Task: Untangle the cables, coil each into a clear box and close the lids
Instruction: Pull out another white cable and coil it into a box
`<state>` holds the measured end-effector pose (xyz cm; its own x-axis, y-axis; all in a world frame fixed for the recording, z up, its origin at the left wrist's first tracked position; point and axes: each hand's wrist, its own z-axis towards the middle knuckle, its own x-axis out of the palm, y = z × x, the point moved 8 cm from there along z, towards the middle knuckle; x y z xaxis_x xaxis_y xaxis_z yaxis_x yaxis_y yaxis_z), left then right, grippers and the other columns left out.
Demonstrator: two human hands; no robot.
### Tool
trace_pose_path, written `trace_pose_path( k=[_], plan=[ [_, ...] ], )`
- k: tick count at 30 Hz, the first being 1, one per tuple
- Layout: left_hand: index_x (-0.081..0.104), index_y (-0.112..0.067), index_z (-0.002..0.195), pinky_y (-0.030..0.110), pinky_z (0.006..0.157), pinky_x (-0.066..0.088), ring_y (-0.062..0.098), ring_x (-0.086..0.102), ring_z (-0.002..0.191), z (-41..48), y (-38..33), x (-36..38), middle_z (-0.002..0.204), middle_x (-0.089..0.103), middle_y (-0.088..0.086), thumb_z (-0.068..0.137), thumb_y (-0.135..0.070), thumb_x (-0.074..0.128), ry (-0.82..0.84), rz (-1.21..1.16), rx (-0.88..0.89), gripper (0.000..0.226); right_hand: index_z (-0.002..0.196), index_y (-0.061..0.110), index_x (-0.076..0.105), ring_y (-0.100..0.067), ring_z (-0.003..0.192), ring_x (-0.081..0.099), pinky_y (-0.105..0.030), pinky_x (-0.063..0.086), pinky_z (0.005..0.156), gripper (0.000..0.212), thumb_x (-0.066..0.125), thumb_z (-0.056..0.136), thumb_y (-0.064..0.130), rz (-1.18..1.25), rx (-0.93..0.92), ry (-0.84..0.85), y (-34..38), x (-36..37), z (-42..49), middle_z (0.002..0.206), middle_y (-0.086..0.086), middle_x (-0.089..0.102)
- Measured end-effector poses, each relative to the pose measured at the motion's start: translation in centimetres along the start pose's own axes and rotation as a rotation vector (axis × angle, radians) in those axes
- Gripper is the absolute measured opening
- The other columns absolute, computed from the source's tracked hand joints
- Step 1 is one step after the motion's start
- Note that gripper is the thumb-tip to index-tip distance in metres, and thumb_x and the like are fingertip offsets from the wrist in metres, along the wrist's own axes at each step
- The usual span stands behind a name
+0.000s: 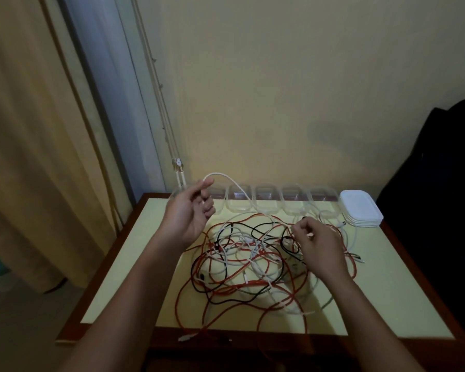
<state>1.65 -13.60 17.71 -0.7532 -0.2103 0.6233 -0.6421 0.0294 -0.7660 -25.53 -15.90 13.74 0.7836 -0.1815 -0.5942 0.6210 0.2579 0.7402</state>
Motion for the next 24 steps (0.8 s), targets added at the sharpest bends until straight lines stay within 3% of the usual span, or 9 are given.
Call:
trace_pose_path(
  k=[3, 6, 9, 12, 14, 17, 22, 24],
  plan=[
    [0.062, 0.002, 0.114, 0.023, 0.068, 0.05, 0.014, 0.06, 0.07, -0.7, 0.2, 0.9, 0.078, 0.061, 0.004, 0.106, -0.018, 0.043, 0.063, 0.272, 0.114, 0.029, 0.079, 0.026, 0.061, -0.008, 0.067, 0.052, -0.03, 0.038, 0.059, 0.02, 0.06, 0.098, 0.024, -0.195, -0.239, 0.079, 2.8, 1.2, -0.6, 0.072, 0.013, 0.06],
    [0.066, 0.0, 0.108, 0.031, 0.079, 0.057, 0.02, 0.069, 0.079, -1.4, 0.7, 1.9, 0.083, 0.07, 0.008, 0.105, -0.015, 0.044, 0.092, 0.628, 0.21, 0.027, 0.082, 0.021, 0.063, -0.015, 0.075, 0.055, -0.036, 0.044, 0.067, 0.026, 0.049, 0.099, 0.036, -0.197, -0.424, 0.158, 5.7, 2.3, -1.3, 0.077, 0.009, 0.063],
    [0.068, 0.0, 0.103, 0.03, 0.076, 0.057, 0.017, 0.069, 0.074, -2.5, 1.9, 3.3, 0.081, 0.071, 0.009, 0.105, -0.012, 0.046, 0.171, 0.824, 0.245, 0.025, 0.079, 0.017, 0.063, -0.012, 0.071, 0.052, -0.03, 0.037, 0.065, 0.034, 0.045, 0.098, 0.039, -0.125, -0.509, 0.132, 8.4, 2.0, -1.5, 0.073, 0.008, 0.061],
    [0.068, -0.006, 0.096, 0.026, 0.061, 0.05, 0.015, 0.06, 0.059, -3.4, 3.6, 4.3, 0.07, 0.063, 0.005, 0.106, -0.018, 0.046, 0.26, 0.92, 0.21, 0.027, 0.079, 0.015, 0.065, -0.009, 0.066, 0.052, -0.022, 0.033, 0.061, 0.029, 0.055, 0.1, 0.032, -0.049, -0.501, 0.051, 10.0, 1.0, -1.2, 0.07, 0.007, 0.061],
    [0.066, -0.009, 0.09, 0.027, 0.05, 0.035, 0.011, 0.041, 0.048, -3.4, 4.7, 4.1, 0.06, 0.049, -0.001, 0.106, -0.023, 0.045, 0.259, 0.83, 0.125, 0.03, 0.08, 0.016, 0.069, -0.006, 0.065, 0.055, -0.013, 0.035, 0.06, 0.023, 0.062, 0.099, 0.026, 0.017, -0.45, 0.021, 10.1, 0.6, -0.9, 0.069, 0.011, 0.062],
    [0.063, -0.006, 0.088, 0.023, 0.044, 0.017, 0.005, 0.022, 0.042, -3.1, 5.8, 4.1, 0.056, 0.029, -0.003, 0.107, -0.023, 0.039, 0.247, 0.532, -0.055, 0.035, 0.073, 0.016, 0.062, -0.006, 0.06, 0.049, -0.013, 0.031, 0.056, 0.026, 0.071, 0.094, 0.029, 0.092, -0.333, -0.036, 9.5, -0.1, -0.3, 0.06, 0.012, 0.05],
    [0.059, -0.003, 0.087, 0.021, 0.04, 0.012, 0.004, 0.017, 0.039, -3.4, 5.9, 4.7, 0.053, 0.022, -0.005, 0.106, -0.02, 0.036, 0.261, 0.295, -0.188, 0.035, 0.083, 0.019, 0.068, -0.001, 0.069, 0.054, -0.011, 0.033, 0.061, 0.021, 0.064, 0.097, 0.034, 0.174, -0.262, 0.023, 9.1, -0.1, 0.0, 0.074, 0.01, 0.061],
    [0.058, -0.006, 0.087, 0.022, 0.042, 0.011, 0.005, 0.016, 0.041, -3.4, 5.8, 4.7, 0.055, 0.021, -0.004, 0.107, -0.022, 0.038, 0.253, 0.305, -0.188, 0.033, 0.076, 0.02, 0.067, -0.005, 0.058, 0.048, -0.023, 0.034, 0.055, 0.03, 0.059, 0.1, 0.036, 0.241, -0.228, 0.107, 9.1, 0.4, -0.1, 0.065, 0.0, 0.06]
  ],
)
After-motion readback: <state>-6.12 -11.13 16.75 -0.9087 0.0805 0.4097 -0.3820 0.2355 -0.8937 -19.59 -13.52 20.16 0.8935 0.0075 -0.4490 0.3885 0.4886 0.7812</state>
